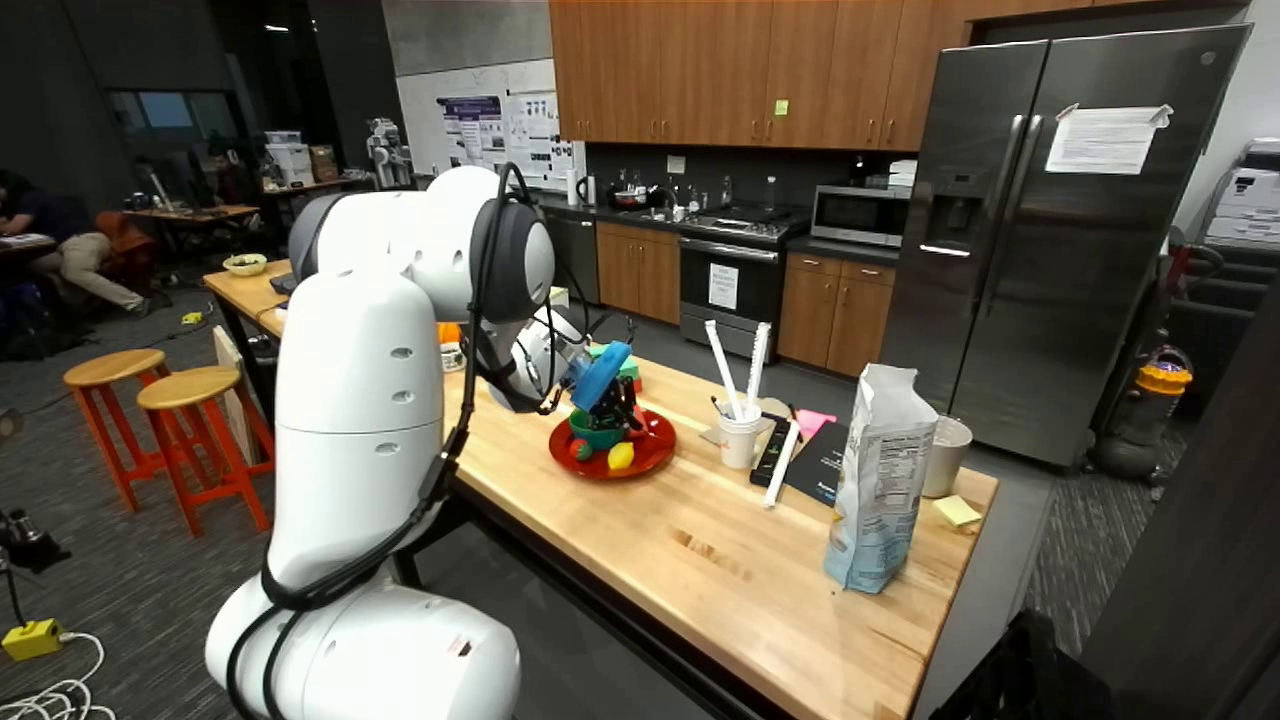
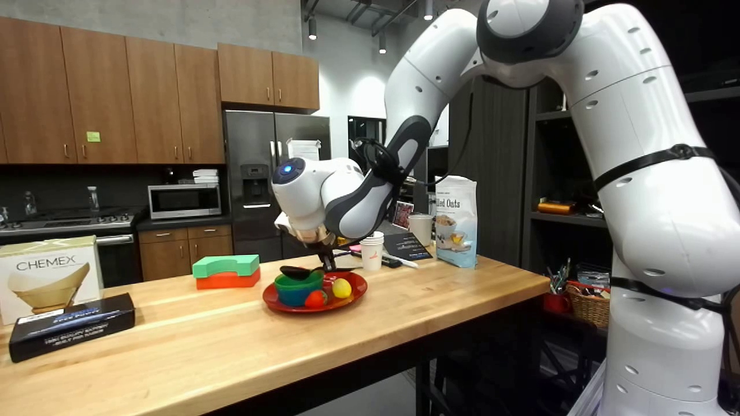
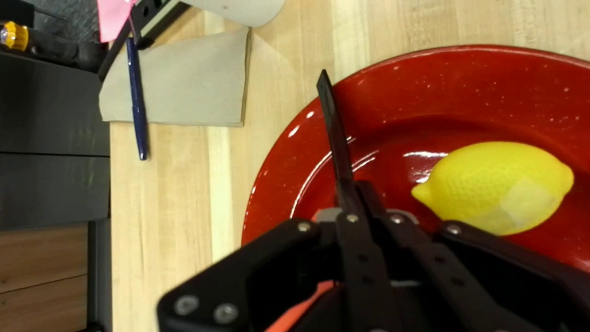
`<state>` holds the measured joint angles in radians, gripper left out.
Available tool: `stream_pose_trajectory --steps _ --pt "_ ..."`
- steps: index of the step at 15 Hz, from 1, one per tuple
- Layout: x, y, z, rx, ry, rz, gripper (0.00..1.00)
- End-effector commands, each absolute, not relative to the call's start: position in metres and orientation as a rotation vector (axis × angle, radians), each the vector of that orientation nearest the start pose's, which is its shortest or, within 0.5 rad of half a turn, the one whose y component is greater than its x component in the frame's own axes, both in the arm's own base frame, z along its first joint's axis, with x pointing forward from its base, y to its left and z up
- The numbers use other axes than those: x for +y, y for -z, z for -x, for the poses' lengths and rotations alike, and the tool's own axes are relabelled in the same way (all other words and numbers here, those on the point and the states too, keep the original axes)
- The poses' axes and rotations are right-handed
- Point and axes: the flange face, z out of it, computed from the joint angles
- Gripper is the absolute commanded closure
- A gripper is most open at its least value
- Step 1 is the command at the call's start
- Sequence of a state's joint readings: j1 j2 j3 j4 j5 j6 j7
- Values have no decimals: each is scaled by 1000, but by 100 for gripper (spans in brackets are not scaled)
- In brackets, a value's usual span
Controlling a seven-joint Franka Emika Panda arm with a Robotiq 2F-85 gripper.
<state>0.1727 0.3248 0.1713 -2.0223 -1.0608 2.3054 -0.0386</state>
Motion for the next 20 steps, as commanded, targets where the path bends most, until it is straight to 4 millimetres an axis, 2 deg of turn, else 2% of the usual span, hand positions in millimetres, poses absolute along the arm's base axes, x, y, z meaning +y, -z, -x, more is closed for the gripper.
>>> stream_pose_trajectory --steps 1,7,19,20 --pt "179 -298 -573 1275 -4 -2094 99" --pt "175 -300 -568 1191 164 -2082 99" --pt "177 -298 -565 1192 146 -2079 96" --pt "177 -298 -565 1192 146 -2079 71"
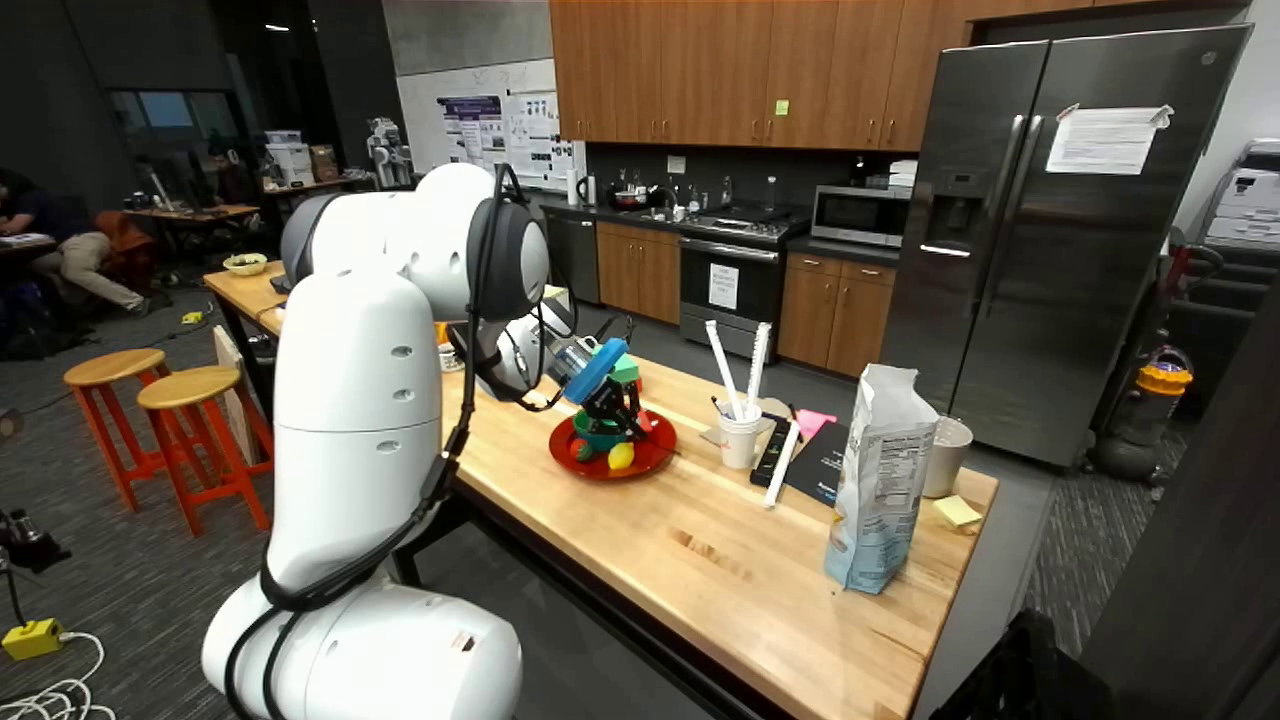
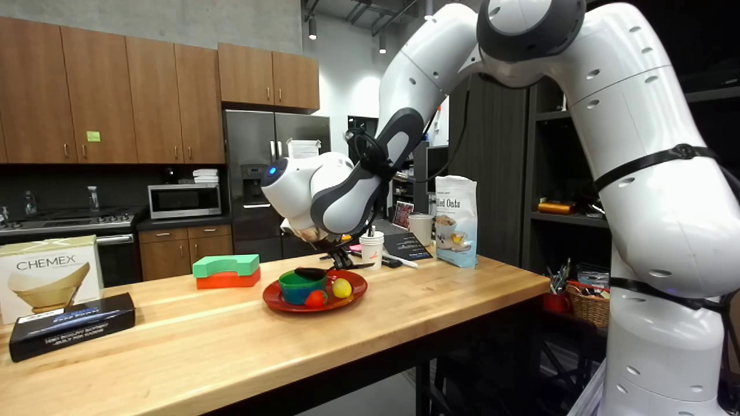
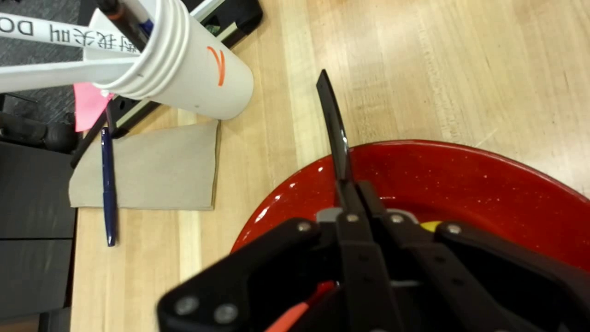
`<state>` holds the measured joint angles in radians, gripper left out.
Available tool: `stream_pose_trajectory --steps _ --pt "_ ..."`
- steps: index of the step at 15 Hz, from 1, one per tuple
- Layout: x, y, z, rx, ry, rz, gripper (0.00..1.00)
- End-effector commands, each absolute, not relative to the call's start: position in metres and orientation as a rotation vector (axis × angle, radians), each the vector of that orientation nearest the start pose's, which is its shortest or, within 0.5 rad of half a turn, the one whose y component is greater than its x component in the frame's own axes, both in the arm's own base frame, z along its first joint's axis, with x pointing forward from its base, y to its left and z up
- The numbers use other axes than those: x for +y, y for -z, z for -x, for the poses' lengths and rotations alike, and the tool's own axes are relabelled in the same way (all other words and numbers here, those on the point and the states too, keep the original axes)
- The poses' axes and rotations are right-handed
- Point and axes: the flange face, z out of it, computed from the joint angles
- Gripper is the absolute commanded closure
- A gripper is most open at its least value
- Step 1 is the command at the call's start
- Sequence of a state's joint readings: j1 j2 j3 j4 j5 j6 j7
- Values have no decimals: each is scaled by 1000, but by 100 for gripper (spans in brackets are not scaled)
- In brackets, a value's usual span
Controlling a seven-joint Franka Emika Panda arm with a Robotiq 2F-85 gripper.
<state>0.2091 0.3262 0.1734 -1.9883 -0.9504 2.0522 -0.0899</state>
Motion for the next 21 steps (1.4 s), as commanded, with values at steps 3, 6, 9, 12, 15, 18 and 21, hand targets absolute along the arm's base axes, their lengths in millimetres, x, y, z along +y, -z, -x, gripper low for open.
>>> stream_pose_trajectory --steps 3,6,9,12,15,18,21 --pt "178 -297 -565 1200 137 -2080 86" --pt "180 -296 -566 1210 128 -2082 67" --pt "180 -295 -566 1213 130 -2082 66" --pt "180 -294 -566 1213 130 -2082 66" --pt "180 -294 -566 1214 130 -2082 66" --pt "180 -294 -566 1214 130 -2082 66" --pt "180 -294 -566 1214 130 -2082 66"
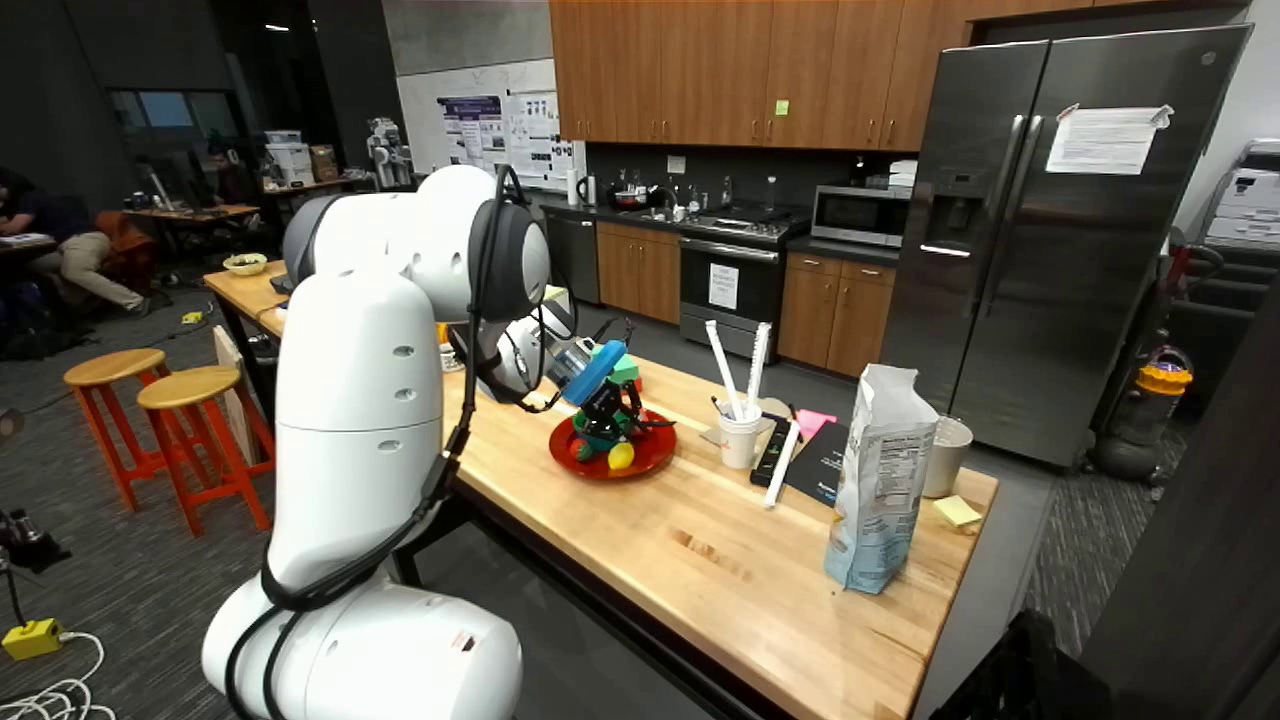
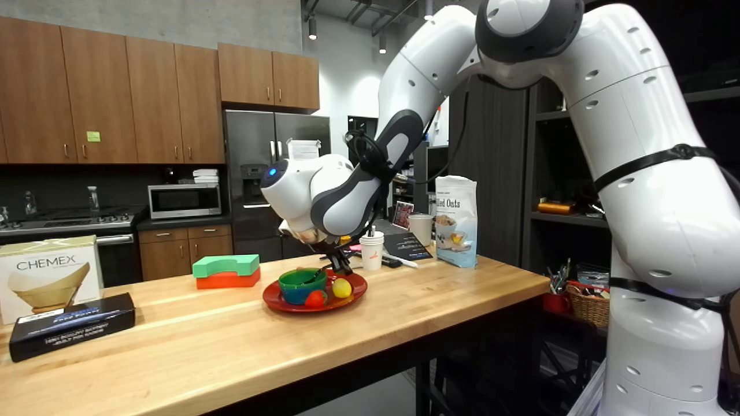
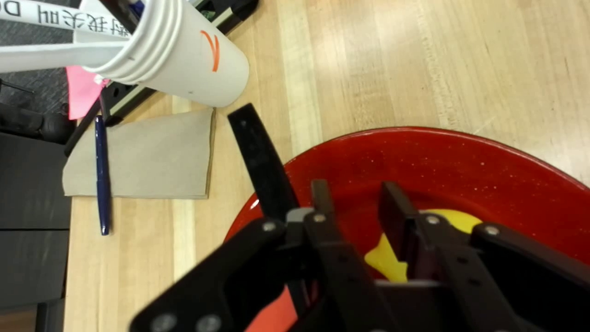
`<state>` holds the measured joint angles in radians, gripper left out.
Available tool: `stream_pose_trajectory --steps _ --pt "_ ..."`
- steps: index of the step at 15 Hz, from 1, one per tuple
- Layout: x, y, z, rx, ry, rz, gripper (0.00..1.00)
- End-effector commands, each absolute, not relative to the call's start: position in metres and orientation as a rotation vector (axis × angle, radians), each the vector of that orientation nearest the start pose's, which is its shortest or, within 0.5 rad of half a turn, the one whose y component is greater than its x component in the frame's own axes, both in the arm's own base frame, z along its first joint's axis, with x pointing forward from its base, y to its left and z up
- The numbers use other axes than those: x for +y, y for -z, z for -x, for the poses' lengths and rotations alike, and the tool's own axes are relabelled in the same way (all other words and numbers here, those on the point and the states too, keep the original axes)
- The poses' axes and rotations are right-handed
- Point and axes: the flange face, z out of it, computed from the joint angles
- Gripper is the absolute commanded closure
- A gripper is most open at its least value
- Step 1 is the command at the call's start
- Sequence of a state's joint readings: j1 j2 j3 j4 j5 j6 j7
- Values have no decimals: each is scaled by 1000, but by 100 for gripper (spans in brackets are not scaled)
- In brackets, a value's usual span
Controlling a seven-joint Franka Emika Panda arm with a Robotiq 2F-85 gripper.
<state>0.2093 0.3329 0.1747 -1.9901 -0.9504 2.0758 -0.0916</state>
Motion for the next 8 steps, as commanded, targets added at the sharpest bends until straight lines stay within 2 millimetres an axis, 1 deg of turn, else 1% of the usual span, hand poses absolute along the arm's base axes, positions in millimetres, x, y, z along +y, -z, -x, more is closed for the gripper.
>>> stream_pose_trajectory --steps 1,2,4,8 --pt "181 -294 -565 1215 138 -2092 41" --pt "182 -293 -565 1229 130 -2100 41" --pt "185 -292 -564 1267 118 -2121 30" --pt "188 -291 -565 1296 90 -2118 3"
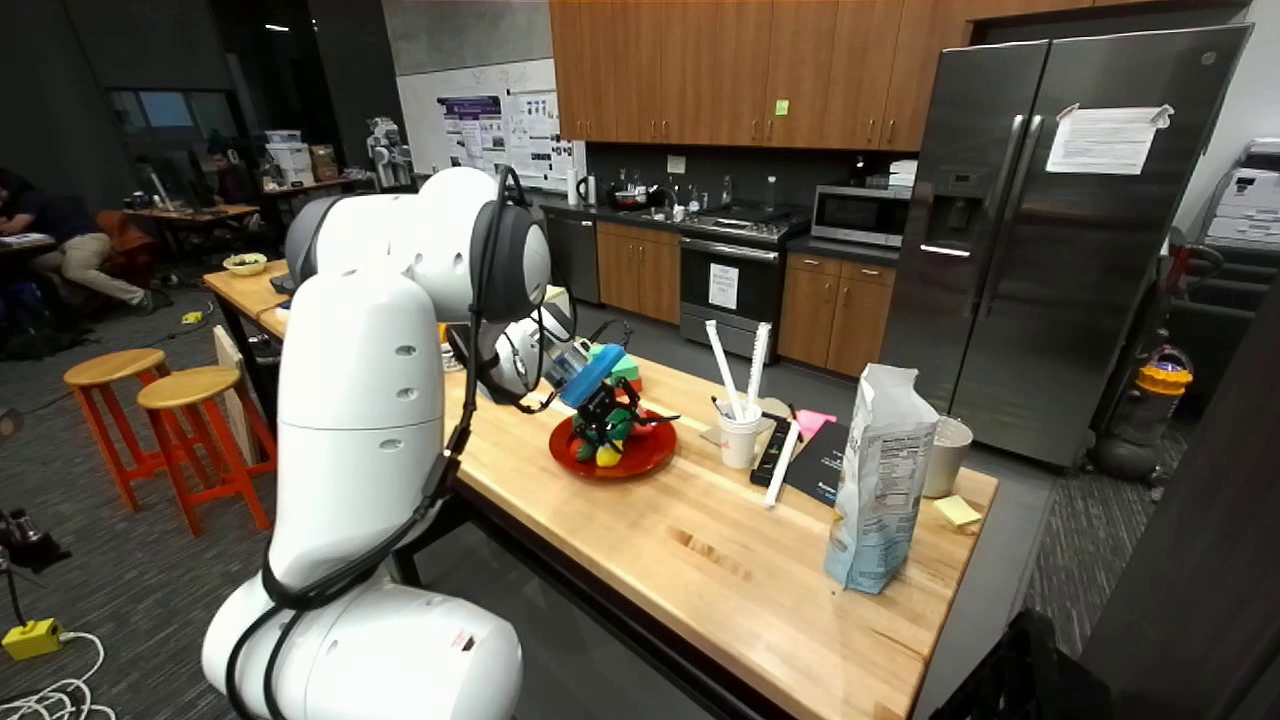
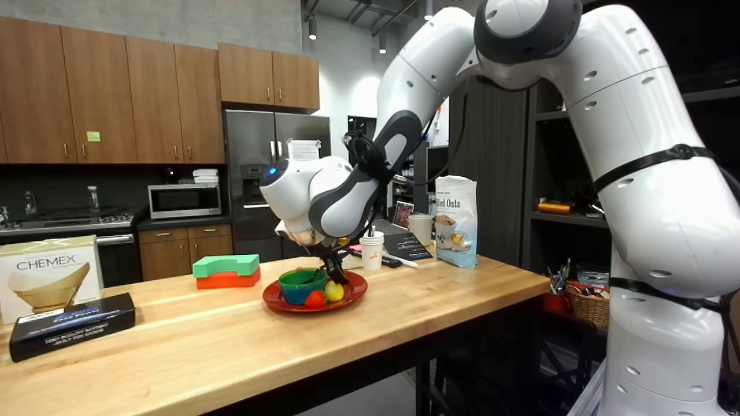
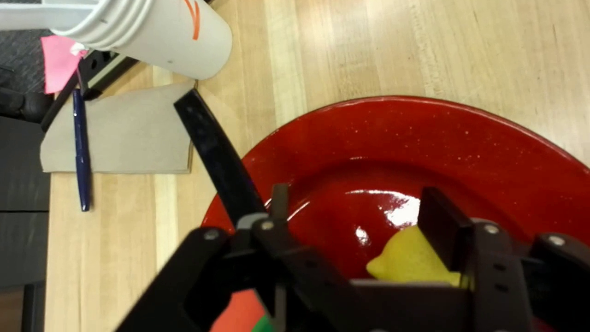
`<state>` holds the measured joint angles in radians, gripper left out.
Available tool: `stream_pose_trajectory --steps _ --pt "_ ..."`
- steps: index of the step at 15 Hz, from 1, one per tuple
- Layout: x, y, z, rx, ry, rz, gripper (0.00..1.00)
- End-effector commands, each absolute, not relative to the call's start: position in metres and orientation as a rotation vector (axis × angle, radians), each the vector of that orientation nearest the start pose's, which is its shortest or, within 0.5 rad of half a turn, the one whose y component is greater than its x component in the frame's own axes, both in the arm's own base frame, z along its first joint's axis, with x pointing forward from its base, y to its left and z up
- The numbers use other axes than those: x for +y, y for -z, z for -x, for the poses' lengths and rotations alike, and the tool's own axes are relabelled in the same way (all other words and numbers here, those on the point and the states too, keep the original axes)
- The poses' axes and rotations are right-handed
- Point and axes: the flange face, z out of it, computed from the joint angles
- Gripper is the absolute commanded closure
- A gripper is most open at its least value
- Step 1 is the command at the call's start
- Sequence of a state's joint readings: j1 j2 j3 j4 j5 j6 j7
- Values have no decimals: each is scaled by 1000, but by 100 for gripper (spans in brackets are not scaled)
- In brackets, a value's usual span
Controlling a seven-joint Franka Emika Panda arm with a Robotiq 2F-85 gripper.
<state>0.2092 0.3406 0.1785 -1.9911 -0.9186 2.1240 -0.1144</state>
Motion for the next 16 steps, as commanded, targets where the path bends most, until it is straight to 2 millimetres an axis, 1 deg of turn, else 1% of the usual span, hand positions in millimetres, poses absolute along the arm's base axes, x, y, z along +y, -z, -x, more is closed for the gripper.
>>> stream_pose_trajectory --steps 1,10,14,16 --pt "188 -291 -565 1287 95 -2116 1" --pt "185 -291 -565 1251 125 -2102 0" --pt "183 -291 -566 1238 112 -2078 0" --pt "186 -289 -566 1257 113 -2092 0"
